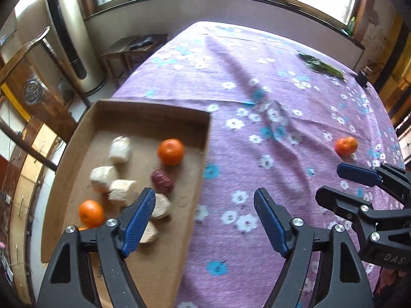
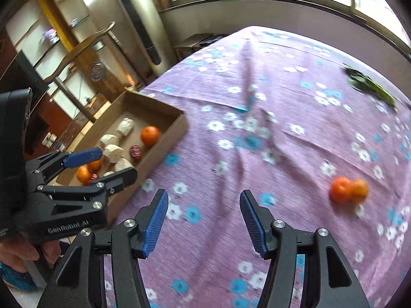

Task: Organize fruits
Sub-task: 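Move both open tools back toward the last two mandarins, then grasp a mandarin with the right tool while the left tool grasps the other mandarin, then carry both mandarins in both tools into the box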

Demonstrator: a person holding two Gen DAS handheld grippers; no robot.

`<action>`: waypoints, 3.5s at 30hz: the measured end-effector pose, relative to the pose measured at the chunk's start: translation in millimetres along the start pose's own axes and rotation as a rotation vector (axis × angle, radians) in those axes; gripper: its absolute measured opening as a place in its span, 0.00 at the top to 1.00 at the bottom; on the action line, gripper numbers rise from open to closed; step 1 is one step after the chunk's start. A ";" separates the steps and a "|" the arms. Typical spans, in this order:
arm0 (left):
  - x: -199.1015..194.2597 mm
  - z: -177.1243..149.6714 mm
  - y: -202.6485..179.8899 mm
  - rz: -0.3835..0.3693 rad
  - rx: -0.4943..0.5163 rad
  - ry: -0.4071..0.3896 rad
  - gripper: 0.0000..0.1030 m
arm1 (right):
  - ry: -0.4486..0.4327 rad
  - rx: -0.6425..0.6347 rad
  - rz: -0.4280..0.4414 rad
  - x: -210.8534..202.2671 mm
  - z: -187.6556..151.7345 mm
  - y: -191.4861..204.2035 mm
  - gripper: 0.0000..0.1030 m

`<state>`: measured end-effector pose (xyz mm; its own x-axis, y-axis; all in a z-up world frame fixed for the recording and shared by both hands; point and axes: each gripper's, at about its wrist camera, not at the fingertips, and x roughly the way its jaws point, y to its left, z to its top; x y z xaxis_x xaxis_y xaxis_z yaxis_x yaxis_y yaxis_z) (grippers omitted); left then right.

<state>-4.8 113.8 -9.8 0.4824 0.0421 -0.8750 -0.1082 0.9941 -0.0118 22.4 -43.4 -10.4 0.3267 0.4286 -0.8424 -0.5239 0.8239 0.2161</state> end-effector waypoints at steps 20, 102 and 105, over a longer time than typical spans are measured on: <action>35.8 40.3 -143.1 -0.236 0.249 0.010 0.19 | -0.011 0.287 -0.168 -44.7 -61.1 -132.9 0.38; 18.9 23.8 -71.1 -0.065 0.162 -0.046 0.69 | -0.001 0.043 -0.018 -6.3 -2.6 -49.9 0.66; 13.4 18.9 -53.0 -0.044 0.135 -0.053 0.69 | 0.005 0.008 0.002 -0.8 1.3 -28.9 0.66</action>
<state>23.8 63.6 -11.7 0.5292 0.0002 -0.8485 0.0302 0.9994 0.0191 38.3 -67.1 -15.3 0.3217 0.4285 -0.8443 -0.5186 0.8258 0.2216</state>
